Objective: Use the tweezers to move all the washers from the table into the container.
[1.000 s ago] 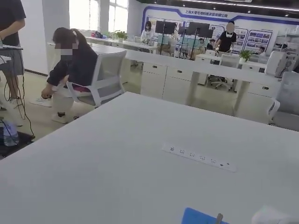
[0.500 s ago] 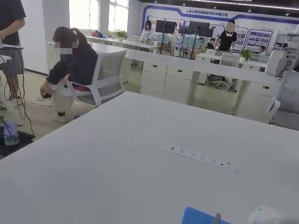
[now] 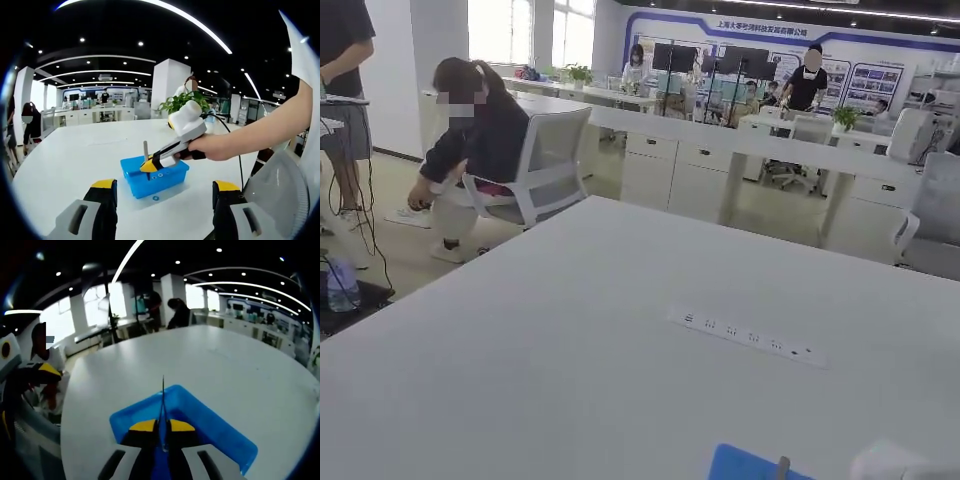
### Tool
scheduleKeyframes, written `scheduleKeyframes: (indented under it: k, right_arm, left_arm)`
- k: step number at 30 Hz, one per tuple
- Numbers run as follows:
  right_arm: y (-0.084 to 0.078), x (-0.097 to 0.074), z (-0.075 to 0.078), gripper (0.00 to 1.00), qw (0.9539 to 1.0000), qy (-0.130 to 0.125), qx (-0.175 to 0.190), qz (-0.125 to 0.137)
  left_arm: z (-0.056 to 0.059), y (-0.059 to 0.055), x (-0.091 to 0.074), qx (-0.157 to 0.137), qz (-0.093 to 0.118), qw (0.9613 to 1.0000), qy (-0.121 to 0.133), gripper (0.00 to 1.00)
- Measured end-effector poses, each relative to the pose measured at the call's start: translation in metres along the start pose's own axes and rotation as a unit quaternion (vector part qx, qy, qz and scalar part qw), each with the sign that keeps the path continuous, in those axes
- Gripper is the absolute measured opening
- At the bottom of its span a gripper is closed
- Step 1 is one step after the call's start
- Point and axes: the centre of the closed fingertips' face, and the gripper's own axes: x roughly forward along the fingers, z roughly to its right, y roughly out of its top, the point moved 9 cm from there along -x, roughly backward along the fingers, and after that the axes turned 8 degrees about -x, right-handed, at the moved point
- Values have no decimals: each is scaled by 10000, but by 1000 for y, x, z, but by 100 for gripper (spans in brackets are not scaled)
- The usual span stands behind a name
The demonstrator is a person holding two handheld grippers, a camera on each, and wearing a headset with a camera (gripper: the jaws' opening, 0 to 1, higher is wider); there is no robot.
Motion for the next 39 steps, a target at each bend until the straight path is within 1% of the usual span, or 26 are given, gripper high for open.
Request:
scheduleKeyframes:
  k: [4, 6, 8, 11, 13, 14, 16, 18, 20, 21, 24, 25, 27, 29, 32, 33, 35, 36, 37, 39]
  right_arm:
    - [4, -4, -1, 5, 9999, 2, -34, 109]
    - [6, -5, -1, 4, 9997, -7, -169, 191]
    - [6, -6, -2, 2, 9996, 23, -201, 189]
    - [7, -7, -4, 2, 9995, 67, -125, 282]
    - [11, -12, -6, 1, 9990, 29, -92, 428]
    - [14, -14, -7, 1, 9984, 26, -57, 560]
    - [20, -20, -11, 1, 9969, 90, 40, 783]
    - [23, -25, -16, 2, 9956, 151, 67, 924]
    - [25, -31, -22, 2, 9938, 195, 76, 1093]
    - [26, -35, -26, 2, 9926, 237, 87, 1190]
    - [25, -42, -35, 2, 9892, 367, 148, 1414]
    - [25, -45, -40, 2, 9874, 463, 148, 1504]
    - [22, -49, -46, 2, 9865, 542, 140, 1539]
    - [19, -53, -54, 2, 9848, 684, 77, 1592]
    - [13, -59, -70, 2, 9794, 1026, 69, 1739]
    - [10, -61, -77, 2, 9777, 1164, 36, 1748]
    - [4, -62, -89, 2, 9777, 1298, -54, 1652]
    - [2, -63, -94, 2, 9775, 1354, -84, 1612]
    - [-1, -64, -100, 2, 9768, 1428, -99, 1592]
    - [-3, -65, -107, 2, 9751, 1508, -126, 1618]
  left_arm:
    - [0, 0, 0, -4, 5, 10000, -2, 79]
    - [0, 0, 0, 4, 3, 10000, -2, 79]
    - [0, 0, 0, 5, -7, 10000, -5, 79]
    - [0, 0, 0, 11, -10, 10000, -4, 79]
    - [0, 0, 0, 6, -10, 10000, -2, 79]
    - [0, 0, 0, -14, -8, 10000, 4, 79]
    - [0, 0, 0, -60, 18, 10000, -2, 78]
    - [-1, 0, 0, -124, 47, 9999, -28, 78]
    - [-1, 1, -1, -328, 112, 9994, -84, 78]
    - [-2, 2, -1, -475, 172, 9987, -105, 78]
    - [-6, 5, -3, -758, 320, 9966, -90, 77]
    - [-7, 7, -4, -852, 391, 9956, -91, 77]
    - [-8, 8, -5, -1022, 441, 9937, -99, 73]
    - [-9, 9, -7, -1147, 500, 9921, -104, 70]
    - [-10, 9, -7, -1275, 531, 9904, -71, 67]
    - [-11, 9, -7, -1307, 531, 9900, -52, 65]
    - [-13, 9, -8, -1447, 543, 9880, -38, 59]
    - [-14, 9, -9, -1552, 559, 9863, -43, 56]
    - [-14, 8, -10, -1611, 573, 9853, -58, 52]
    - [-15, 7, -10, -1768, 557, 9826, -103, 48]
